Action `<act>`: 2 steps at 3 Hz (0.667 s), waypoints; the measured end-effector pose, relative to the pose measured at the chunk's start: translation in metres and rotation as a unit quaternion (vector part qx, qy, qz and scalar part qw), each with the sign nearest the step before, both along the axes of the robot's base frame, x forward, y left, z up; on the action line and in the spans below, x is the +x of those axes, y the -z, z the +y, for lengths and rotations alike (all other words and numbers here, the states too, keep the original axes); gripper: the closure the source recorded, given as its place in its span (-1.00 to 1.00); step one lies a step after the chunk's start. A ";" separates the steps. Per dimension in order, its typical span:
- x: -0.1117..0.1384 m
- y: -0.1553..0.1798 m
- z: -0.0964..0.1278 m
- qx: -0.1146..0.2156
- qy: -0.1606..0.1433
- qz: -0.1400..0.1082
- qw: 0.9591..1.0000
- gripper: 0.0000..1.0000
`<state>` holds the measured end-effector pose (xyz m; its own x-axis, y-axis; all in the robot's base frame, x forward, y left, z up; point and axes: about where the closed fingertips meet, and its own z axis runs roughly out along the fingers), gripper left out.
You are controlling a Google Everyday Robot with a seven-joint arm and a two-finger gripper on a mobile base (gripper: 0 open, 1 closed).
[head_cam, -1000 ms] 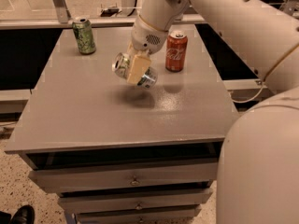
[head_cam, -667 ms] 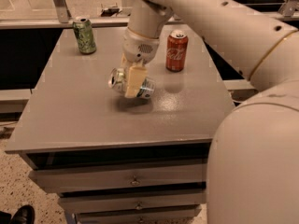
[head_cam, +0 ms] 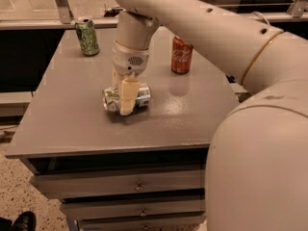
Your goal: Knock 7up can over
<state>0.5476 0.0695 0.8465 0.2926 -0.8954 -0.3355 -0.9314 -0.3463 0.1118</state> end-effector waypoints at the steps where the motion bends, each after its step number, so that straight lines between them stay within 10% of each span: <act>1: -0.005 0.003 0.008 0.003 -0.008 0.004 1.000 -0.99; 2: -0.007 0.004 0.011 0.005 -0.010 0.005 1.000 -1.00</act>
Offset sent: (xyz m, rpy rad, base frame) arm -0.0190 0.0077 -0.0049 -0.0076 0.0437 0.0422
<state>0.5405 0.0801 0.8423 0.3077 -0.8859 -0.3470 -0.9227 -0.3668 0.1183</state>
